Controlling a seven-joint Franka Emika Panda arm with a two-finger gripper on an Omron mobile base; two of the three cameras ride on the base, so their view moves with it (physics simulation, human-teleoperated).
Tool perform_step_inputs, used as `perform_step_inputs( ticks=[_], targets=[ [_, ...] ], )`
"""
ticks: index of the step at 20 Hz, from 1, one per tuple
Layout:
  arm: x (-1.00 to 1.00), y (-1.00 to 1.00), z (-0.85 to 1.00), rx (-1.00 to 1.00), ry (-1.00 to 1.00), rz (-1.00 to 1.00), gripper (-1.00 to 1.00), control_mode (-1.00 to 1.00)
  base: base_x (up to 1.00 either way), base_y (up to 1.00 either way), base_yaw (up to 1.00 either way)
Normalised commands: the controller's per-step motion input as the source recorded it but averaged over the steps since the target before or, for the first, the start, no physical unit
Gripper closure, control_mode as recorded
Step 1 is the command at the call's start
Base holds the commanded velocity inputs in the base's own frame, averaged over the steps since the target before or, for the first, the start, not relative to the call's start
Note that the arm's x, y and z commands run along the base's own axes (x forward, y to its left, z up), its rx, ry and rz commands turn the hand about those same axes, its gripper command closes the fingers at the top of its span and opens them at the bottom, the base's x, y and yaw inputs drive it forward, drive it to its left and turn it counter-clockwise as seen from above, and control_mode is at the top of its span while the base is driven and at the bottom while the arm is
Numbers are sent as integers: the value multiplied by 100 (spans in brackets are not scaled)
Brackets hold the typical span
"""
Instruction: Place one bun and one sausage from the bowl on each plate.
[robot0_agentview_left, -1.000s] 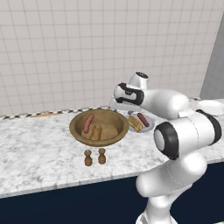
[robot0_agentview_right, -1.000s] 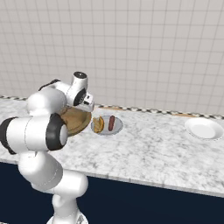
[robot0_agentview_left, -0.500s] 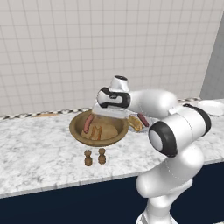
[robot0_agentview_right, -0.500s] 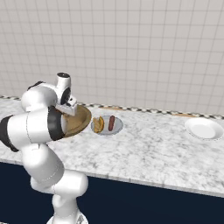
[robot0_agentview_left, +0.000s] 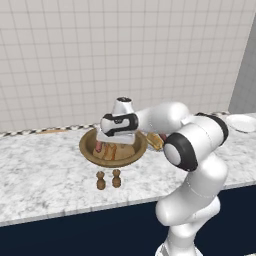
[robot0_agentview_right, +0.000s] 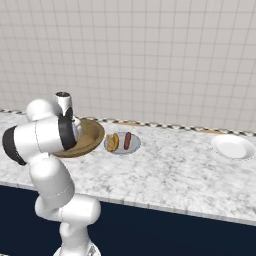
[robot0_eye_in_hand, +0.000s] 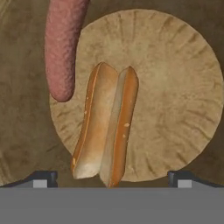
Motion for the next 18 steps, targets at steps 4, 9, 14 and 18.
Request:
perform_step_inputs(
  ticks=[4, 9, 14, 18],
  targets=[
    [-7, 3, -33, -2, -2, 0, -100, -100, 0, 0, 0],
    [-5, 19, -26, -2, -8, 0, -100, -100, 0, 0, 0],
    [-1, 9, -58, -1, -9, 7, -100, -100, 0, 0, 0],
    [0, -1, -67, 0, -10, 16, -100, -100, 0, 0, 0]
  ],
)
